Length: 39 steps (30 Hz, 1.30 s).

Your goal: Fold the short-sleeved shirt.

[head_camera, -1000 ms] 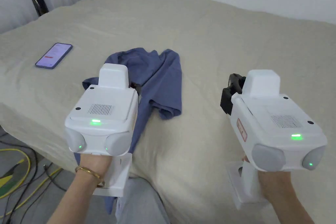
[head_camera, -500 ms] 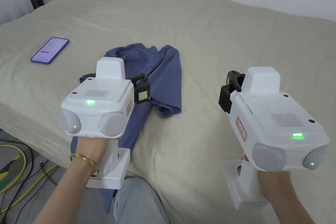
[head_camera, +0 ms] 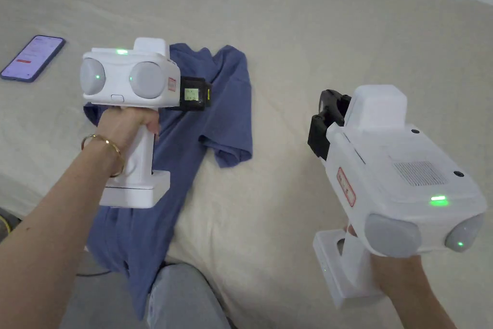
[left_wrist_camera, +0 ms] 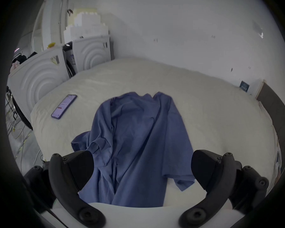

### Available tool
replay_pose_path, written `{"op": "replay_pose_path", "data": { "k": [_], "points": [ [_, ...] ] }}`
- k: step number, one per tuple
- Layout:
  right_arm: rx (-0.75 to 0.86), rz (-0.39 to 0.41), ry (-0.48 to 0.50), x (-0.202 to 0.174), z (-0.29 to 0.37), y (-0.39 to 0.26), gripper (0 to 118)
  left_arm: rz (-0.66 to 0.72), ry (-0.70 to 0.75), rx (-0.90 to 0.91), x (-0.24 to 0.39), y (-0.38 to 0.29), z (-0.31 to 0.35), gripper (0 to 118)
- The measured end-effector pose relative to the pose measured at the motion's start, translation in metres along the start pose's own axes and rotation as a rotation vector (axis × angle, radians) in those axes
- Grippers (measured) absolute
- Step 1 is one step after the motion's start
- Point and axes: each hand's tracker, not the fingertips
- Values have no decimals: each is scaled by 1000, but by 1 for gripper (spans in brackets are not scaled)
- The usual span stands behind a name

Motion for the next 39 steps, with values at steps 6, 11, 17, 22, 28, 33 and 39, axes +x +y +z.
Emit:
{"op": "replay_pose_path", "data": {
  "k": [6,11,17,22,28,33,39],
  "points": [
    [-25,-13,-15,7,-15,-7,0,-53,15,-163,0,29,-61,118],
    [-66,-20,-18,14,-28,-13,0,-73,26,-303,-1,34,-104,116],
    [-94,-19,-30,17,-36,-20,0,-75,25,-413,-4,29,-136,72],
    [-110,-22,-46,18,-36,-23,0,-30,-84,-395,-2,24,-133,22],
    [-134,-57,-58,26,-36,-31,0,-77,-8,-354,5,17,-124,3],
    [-132,-53,-60,39,-31,-38,0,52,-10,-274,-3,21,-95,0],
    [-83,-42,-64,42,-8,-26,0,199,-82,-188,-22,33,-37,0]
  ]
}}
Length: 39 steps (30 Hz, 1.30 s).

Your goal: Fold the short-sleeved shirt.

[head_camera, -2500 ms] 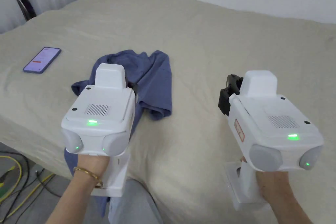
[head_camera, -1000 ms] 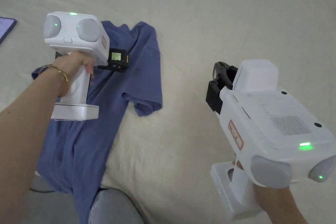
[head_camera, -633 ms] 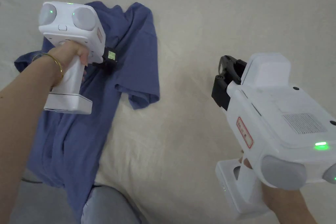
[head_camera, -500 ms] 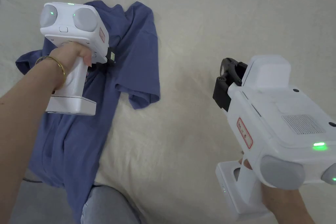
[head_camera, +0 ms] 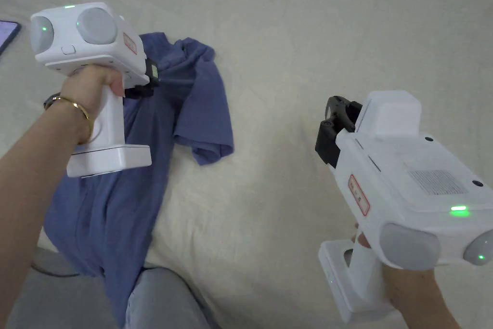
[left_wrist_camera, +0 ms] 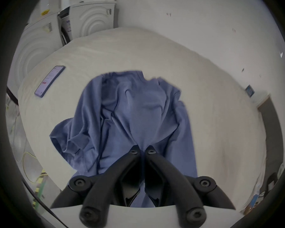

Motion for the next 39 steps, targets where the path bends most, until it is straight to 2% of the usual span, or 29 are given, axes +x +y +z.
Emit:
{"op": "replay_pose_path", "data": {
  "k": [1,7,11,16,21,29,31,39],
  "points": [
    [11,2,-1,-10,9,9,0,2,-7,8,-2,-1,11,0],
    [68,-17,-22,-6,37,18,0,33,-17,105,2,0,82,0],
    [83,-32,-27,-1,54,18,0,82,-116,233,11,9,139,0],
    [105,-39,-37,7,76,19,0,-19,-196,417,48,23,222,0],
    [140,-47,-70,20,98,23,0,-85,-251,521,98,42,277,0],
    [198,-42,-183,56,142,34,0,-113,-376,596,188,69,318,0],
    [220,-48,-237,66,155,34,0,-151,-414,601,214,76,320,0],
    [228,-85,-391,103,203,18,0,-284,-500,522,318,49,293,0]
  ]
}}
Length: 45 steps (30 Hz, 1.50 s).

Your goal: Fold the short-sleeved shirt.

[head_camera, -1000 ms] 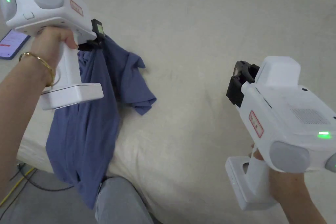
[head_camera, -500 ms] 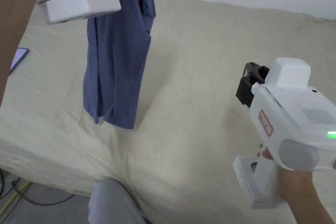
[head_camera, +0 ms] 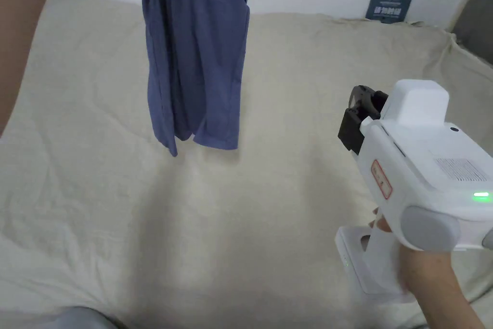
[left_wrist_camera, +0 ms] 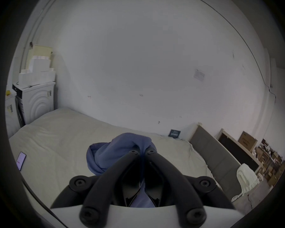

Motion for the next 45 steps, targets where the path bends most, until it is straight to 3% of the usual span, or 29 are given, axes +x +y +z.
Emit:
{"op": "replay_pose_path", "data": {
  "k": [10,19,25,28,32,37,45],
  "points": [
    [-53,-32,-92,38,20,-19,0,-120,-13,-334,33,-141,-102,0],
    [-115,-51,-102,44,7,-39,0,-212,51,-682,16,-311,-144,0],
    [-144,-60,-91,41,1,-45,0,-244,84,-803,9,-376,-150,0],
    [-153,-58,-87,42,-3,-50,0,-243,82,-767,9,-375,-146,24],
    [-160,-57,-87,45,-4,-51,0,-192,37,-706,10,-347,-140,118],
    [-155,-53,-89,48,-5,-49,0,-125,-58,-535,6,-300,-108,117],
    [-132,-43,-98,50,-11,-40,0,-142,65,-146,-15,-245,-52,117]
  ]
}}
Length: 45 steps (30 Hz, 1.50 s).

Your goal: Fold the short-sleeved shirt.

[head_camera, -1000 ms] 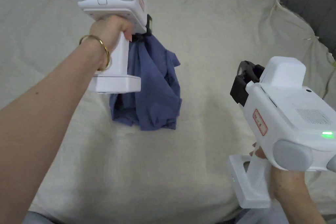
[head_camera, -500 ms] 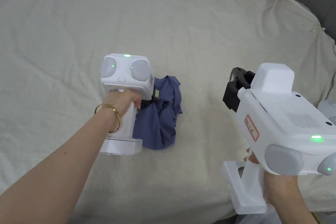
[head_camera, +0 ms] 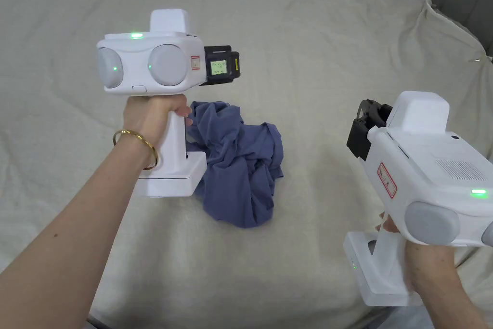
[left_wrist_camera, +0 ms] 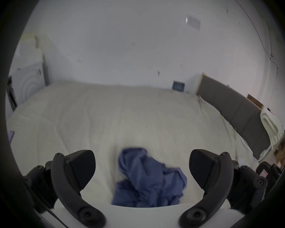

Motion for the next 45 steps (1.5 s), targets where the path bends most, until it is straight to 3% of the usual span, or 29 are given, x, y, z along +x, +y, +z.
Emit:
{"op": "replay_pose_path", "data": {
  "k": [7,10,12,14,19,21,23,45],
  "points": [
    [11,9,-6,-3,-5,3,0,-86,123,219,-14,-17,30,117],
    [8,11,-3,-5,-5,3,0,-114,143,255,-15,-34,37,111],
    [6,19,1,-7,-4,2,0,-129,148,269,-15,-45,40,94],
    [4,27,3,-9,-3,1,0,-127,154,280,-15,-57,42,65],
    [-2,28,7,-11,-2,-5,0,-86,154,266,-20,-77,43,15],
    [-7,25,8,-11,-1,-7,0,-107,171,267,-18,-84,43,12],
    [-11,23,5,-10,0,-10,0,-125,184,260,-18,-92,45,0],
    [-51,11,20,-17,9,-31,0,-95,122,167,-29,-131,47,0]
  ]
}}
